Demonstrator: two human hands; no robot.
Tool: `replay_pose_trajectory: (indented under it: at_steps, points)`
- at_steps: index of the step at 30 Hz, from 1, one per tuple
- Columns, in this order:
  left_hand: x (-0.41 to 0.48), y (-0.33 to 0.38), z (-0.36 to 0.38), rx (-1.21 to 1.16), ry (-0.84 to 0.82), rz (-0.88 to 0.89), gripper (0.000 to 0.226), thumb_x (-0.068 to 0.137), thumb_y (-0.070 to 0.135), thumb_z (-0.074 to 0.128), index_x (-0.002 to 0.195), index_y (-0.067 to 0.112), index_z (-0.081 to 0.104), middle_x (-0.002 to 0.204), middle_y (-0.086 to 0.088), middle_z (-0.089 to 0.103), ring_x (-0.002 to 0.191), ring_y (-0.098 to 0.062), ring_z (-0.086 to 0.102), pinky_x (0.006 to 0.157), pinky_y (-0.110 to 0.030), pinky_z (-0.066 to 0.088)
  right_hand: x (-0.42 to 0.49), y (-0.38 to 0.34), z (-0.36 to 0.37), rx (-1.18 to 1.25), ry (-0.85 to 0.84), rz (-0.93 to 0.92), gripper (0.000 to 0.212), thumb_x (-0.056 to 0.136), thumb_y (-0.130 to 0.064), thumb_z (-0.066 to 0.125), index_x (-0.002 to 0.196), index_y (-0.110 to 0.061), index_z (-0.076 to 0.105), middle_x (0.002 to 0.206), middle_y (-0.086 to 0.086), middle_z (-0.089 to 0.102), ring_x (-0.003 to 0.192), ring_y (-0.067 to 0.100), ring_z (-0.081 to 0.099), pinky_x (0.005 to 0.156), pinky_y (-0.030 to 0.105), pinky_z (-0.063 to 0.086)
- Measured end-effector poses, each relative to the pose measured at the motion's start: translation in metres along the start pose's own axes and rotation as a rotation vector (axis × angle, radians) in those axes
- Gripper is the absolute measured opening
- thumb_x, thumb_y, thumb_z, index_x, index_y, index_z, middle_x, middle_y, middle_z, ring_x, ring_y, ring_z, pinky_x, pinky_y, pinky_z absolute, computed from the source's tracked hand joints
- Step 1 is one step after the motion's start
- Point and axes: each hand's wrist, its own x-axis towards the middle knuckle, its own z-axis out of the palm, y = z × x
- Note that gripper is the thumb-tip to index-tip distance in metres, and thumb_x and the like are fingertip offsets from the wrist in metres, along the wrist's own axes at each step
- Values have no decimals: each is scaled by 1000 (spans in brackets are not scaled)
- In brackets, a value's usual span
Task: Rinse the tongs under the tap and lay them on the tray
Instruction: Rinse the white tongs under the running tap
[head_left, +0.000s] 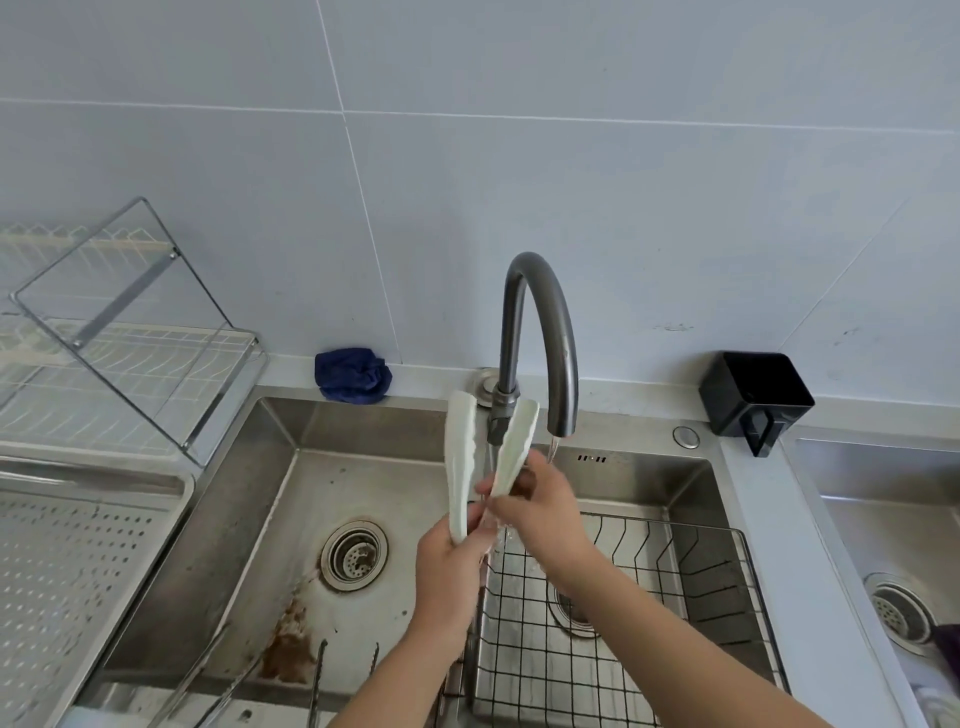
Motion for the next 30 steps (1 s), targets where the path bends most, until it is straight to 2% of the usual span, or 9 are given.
replay_pose_trajectory:
  at_steps: [4,7,13,16,19,21,24,27,30]
  points:
    - [-1,4,10,-57,-174,-27,32,95,-1,62,116,19,75,76,-5,66,64,-16,58,54,-25,48,20,-19,-11,40,333,2,5,92,-11,69,91,-13,65,76,3,78,63,18,73,57,35,58]
    - [-9,-5,10,42,-167,14,33,93,3,65,111,28,76,71,1,61,62,-13,50,59,-27,45,25,-25,-17,-38,455,-48,17,102,-16,52,88,-16,61,76,1,77,62,15,72,54,35,57]
    - [-12,-16,3,106,-77,-69,27,93,5,67,105,27,78,73,-5,68,60,-14,52,55,-30,43,-1,3,-2,-233,233,-21,12,94,-5,50,99,-16,55,80,-5,74,67,10,70,59,30,59]
    - [-17,-15,0,145,-115,-16,31,95,10,64,111,34,74,73,-8,68,61,-15,56,54,-29,46,8,-1,-13,-142,291,38,7,96,-8,55,95,-9,62,80,7,75,70,26,74,62,45,64]
    - [-23,-7,1,209,-133,17,28,84,28,65,106,44,72,64,-3,59,54,-19,50,49,-33,44,5,0,-8,-55,373,44,10,98,-12,56,92,-14,64,71,1,73,66,23,70,61,45,60]
    - [-27,-5,-7,209,-95,5,27,79,28,66,101,40,76,62,-5,61,53,-17,52,48,-37,47,-5,8,2,25,294,44,15,95,-8,55,100,-20,62,77,0,76,68,23,71,65,50,61]
    - [-29,-5,-30,296,-60,-25,19,78,20,68,94,24,78,79,-23,68,57,-18,55,57,-46,53,-17,22,9,167,239,97,36,93,0,55,115,-28,58,88,3,78,78,27,75,68,48,65]
    - [-31,-3,-49,428,-65,-12,14,83,14,68,89,19,79,73,-17,70,57,-17,57,60,-51,56,-27,34,15,246,267,147,37,91,2,58,112,-29,61,89,5,77,76,29,76,59,43,64]
    - [-32,6,-56,528,-58,-7,14,72,29,63,74,27,77,73,-16,70,57,-18,56,59,-46,54,-31,39,14,178,340,171,19,91,-5,61,96,-21,70,75,9,74,55,26,70,43,32,53]
